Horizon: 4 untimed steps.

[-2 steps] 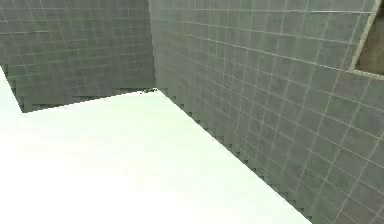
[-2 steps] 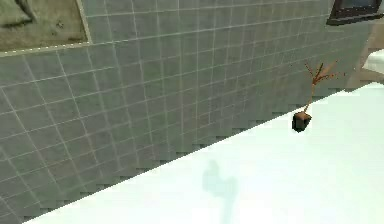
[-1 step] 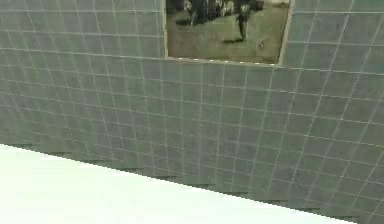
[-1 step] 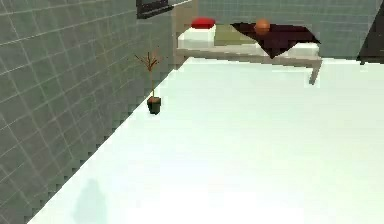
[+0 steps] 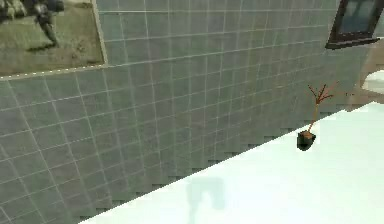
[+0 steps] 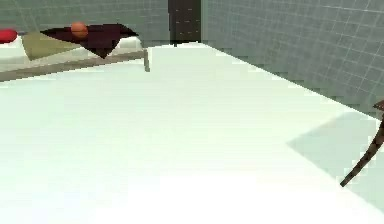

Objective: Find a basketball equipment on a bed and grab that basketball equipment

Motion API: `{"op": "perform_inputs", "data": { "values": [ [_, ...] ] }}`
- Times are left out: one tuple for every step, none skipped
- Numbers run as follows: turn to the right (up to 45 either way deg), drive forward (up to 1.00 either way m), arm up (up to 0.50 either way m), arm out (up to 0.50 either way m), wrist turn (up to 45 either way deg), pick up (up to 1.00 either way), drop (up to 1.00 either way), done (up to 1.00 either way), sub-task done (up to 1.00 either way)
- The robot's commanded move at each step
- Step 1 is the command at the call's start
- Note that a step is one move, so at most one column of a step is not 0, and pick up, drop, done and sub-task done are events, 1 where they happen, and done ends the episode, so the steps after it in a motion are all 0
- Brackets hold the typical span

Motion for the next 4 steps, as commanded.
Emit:
{"op": "perform_inputs", "data": {
  "values": [
    [45.0,0.00,0.00,0.00,0.0,0.00,0.00,0.00,0.00],
    [12.0,0.00,0.00,0.00,0.0,0.00,0.00,0.00,0.00],
    [0.0,1.00,0.00,0.00,0.0,0.00,0.00,0.00,0.00],
    [3.0,0.00,0.00,0.00,0.0,0.00,0.00,0.00,0.00]
  ]
}}
